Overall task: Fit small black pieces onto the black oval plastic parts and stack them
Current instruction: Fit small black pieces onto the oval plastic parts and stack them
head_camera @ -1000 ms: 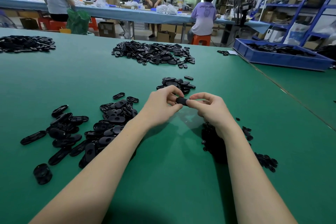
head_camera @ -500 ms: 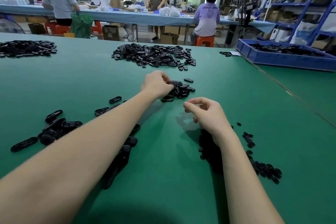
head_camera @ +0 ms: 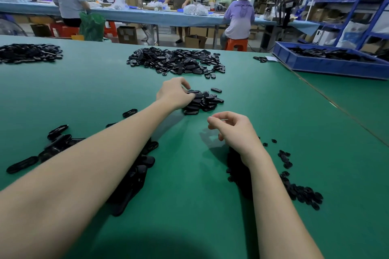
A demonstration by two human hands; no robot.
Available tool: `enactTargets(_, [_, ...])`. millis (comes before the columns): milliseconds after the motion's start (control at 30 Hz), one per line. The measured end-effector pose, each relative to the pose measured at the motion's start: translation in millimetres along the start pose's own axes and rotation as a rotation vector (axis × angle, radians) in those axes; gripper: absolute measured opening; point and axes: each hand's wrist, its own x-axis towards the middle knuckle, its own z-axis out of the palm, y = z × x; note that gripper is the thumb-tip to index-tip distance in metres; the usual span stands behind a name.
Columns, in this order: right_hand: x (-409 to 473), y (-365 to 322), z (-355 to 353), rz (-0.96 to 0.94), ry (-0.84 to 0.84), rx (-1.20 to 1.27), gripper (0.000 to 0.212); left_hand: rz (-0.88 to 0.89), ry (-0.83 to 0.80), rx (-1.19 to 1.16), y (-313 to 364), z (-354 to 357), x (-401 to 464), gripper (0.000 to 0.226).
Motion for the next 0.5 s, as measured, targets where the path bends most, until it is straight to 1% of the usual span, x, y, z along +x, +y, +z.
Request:
enactTargets(100, [-1,0,1,0.002,0.0,-0.008,0.006,0.027,-0.003,-0.104,-9,-12,-22,0.016])
enactTargets(200, [-2,-1,3,0.001,-0.011,-0.041,0.006,0.071,-0.053,-0.142,-19,-30,-49,0.009])
enactTargets(267, [-3,-1,7,0.001,-0.03,-0.071,0.006,0.111,-0.123,-0.107,-28,-45,-67,0.007])
enactTargets(400, [-5,-7,19,-0.03,-0.074,-0.209,0.006,0.188,-0.345,0.066,-40,-67,-89,0.008])
enactTargets(433, [-5,-9,24,-0.047,-0.086,-0.243,0.005,0.195,-0.356,0.08,-41,-71,-91,0.009])
enactTargets(500, [-6,-12,33,-0.08,-0.121,-0.31,0.005,0.194,-0.323,0.068,-43,-79,-93,0.009])
